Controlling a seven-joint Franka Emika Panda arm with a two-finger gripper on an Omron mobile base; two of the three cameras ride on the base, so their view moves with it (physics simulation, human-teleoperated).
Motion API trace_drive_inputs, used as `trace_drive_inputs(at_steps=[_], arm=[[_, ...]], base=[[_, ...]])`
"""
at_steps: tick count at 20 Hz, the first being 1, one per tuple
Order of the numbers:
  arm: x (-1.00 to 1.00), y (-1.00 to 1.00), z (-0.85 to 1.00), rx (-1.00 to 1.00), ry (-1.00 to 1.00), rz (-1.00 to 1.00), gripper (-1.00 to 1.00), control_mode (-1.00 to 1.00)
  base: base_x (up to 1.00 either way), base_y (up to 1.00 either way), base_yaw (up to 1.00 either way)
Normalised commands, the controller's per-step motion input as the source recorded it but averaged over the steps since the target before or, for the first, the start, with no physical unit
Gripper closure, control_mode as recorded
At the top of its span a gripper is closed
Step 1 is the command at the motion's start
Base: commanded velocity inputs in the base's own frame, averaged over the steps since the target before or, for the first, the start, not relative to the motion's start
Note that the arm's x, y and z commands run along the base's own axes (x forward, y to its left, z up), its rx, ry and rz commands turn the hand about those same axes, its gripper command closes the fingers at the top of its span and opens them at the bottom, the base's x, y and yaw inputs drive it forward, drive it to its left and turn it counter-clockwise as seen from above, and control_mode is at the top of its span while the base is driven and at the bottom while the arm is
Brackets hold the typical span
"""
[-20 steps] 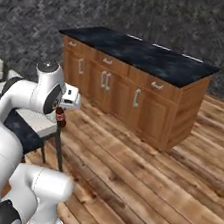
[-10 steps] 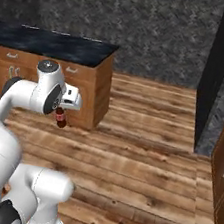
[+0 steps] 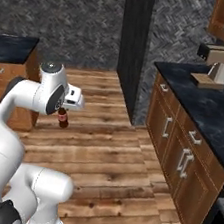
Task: Place the large bottle from the dining counter next to the other large bottle outside the sink, and place the small bottle from the dining counter next to the other small bottle inside the sink.
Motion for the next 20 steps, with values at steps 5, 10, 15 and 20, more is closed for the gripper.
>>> trace_drive_inputs(at_steps=[5, 10, 15, 20], arm=[[0.00, 0.00, 0.00, 0.00, 0.00, 0.00, 1.00, 1.00], [0.00, 0.00, 0.00, 0.00, 0.00, 0.00, 1.00, 1.00], [0.00, 0.00, 0.00, 0.00, 0.00, 0.00, 1.00, 1.00], [0.00, 0.00, 0.00, 0.00, 0.00, 0.00, 1.00, 1.00]], base=[[0.00, 0.69, -0.47], [0.08, 0.50, -0.55], [0.04, 0.01, -0.68], [0.02, -0.04, -0.73]])
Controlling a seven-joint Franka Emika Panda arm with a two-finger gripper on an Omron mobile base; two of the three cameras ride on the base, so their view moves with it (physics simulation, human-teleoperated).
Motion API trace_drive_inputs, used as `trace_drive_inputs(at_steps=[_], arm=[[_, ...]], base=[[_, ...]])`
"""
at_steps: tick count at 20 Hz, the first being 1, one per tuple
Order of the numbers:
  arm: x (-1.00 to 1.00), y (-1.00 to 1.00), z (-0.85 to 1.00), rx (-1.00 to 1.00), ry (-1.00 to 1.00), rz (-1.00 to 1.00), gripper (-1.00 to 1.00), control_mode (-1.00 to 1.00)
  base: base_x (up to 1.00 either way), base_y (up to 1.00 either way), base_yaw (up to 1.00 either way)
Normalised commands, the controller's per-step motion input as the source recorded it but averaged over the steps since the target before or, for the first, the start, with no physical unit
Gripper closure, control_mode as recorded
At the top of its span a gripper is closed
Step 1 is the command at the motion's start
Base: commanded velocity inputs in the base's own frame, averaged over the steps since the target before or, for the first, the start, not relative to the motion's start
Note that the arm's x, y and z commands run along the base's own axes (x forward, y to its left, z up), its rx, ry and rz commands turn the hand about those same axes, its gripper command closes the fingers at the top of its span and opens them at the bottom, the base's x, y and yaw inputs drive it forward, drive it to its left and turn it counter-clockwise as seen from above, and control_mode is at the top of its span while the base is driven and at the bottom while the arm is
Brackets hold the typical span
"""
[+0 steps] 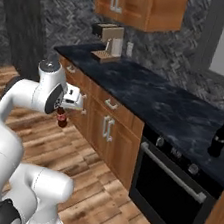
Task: Place the large bottle from the dining counter next to the other large bottle outside the sink, and place the small bottle from the dining counter next to the other small bottle inside the sink.
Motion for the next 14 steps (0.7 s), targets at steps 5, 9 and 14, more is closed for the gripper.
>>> trace_drive_inputs(at_steps=[5, 9, 14], arm=[[0.00, 0.00, 0.00, 0.00, 0.00, 0.00, 1.00, 1.00], [0.00, 0.00, 0.00, 0.00, 0.00, 0.00, 1.00, 1.00], [0.00, 0.00, 0.00, 0.00, 0.00, 0.00, 1.00, 1.00]], base=[[0.06, -0.11, -0.67], [0.01, -0.20, -0.63], [0.00, -0.27, -0.54]])
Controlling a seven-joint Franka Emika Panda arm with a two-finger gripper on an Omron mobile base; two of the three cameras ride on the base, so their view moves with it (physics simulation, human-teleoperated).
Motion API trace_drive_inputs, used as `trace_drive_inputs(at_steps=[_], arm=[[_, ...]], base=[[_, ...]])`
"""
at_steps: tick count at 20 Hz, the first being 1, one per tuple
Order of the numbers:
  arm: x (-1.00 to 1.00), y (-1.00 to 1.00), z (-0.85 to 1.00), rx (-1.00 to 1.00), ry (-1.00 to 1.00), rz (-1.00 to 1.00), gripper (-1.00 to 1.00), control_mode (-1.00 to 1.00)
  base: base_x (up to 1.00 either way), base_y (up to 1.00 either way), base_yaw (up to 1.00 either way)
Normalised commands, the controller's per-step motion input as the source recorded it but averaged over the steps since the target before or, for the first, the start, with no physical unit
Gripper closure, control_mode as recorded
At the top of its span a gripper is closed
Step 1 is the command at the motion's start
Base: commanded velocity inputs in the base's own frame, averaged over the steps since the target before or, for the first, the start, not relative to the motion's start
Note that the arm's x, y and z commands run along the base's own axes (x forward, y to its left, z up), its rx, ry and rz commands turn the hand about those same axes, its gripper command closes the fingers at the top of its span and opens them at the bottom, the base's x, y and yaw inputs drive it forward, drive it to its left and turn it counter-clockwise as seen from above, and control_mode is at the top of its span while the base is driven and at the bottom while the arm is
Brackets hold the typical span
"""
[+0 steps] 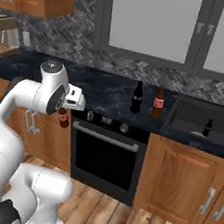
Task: Place the large bottle from the dining counter next to the other large bottle outside the sink, and place the small bottle from the dining counter next to the other small bottle inside the sink.
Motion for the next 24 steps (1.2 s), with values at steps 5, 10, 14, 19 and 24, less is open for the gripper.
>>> trace_drive_inputs(at_steps=[5, 10, 14, 19, 24], arm=[[0.00, 0.00, 0.00, 0.00, 0.00, 0.00, 1.00, 1.00], [0.00, 0.00, 0.00, 0.00, 0.00, 0.00, 1.00, 1.00], [0.00, 0.00, 0.00, 0.00, 0.00, 0.00, 1.00, 1.00], [0.00, 0.00, 0.00, 0.00, 0.00, 0.00, 1.00, 1.00], [0.00, 0.00, 0.00, 0.00, 0.00, 0.00, 1.00, 1.00]], base=[[-0.32, -0.70, -0.38], [-0.24, -0.88, -0.18], [0.66, -0.91, -0.05], [0.82, -0.82, -0.13], [0.79, -0.24, -0.26]])
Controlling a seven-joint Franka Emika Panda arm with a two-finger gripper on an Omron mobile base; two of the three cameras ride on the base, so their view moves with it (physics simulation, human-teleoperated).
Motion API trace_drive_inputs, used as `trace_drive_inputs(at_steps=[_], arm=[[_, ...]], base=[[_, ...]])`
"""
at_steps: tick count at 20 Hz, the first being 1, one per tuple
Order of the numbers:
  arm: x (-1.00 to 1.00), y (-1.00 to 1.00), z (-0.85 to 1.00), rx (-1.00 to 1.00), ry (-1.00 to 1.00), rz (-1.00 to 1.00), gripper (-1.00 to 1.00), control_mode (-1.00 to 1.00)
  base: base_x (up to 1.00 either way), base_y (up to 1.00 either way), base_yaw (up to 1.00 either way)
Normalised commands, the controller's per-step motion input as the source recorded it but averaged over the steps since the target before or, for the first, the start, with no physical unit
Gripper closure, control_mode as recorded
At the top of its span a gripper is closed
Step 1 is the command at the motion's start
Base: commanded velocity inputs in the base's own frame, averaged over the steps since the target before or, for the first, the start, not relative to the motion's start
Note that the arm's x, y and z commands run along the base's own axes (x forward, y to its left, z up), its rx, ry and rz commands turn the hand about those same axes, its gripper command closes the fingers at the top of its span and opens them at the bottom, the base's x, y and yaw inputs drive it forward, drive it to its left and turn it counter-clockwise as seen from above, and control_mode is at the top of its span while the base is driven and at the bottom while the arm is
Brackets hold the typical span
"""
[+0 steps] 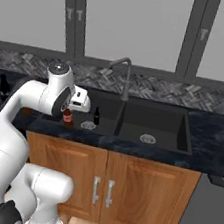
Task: Place the large bottle from the dining counter next to the other large bottle outside the sink, and place the small bottle from the dining counter next to the other small bottle inside the sink.
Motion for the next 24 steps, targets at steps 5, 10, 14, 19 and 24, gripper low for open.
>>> trace_drive_inputs(at_steps=[5, 10, 14, 19, 24], arm=[[0.00, 0.00, 0.00, 0.00, 0.00, 0.00, 1.00, 1.00], [0.00, 0.00, 0.00, 0.00, 0.00, 0.00, 1.00, 1.00], [0.00, 0.00, 0.00, 0.00, 0.00, 0.00, 1.00, 1.00], [0.00, 0.00, 0.00, 0.00, 0.00, 0.00, 1.00, 1.00], [0.00, 0.00, 0.00, 0.00, 0.00, 0.00, 1.00, 1.00]], base=[[0.56, 0.05, -0.18], [0.75, 0.06, -0.12], [0.60, 0.21, -0.09], [0.13, 0.09, -0.03], [0.00, 0.00, 0.00]])
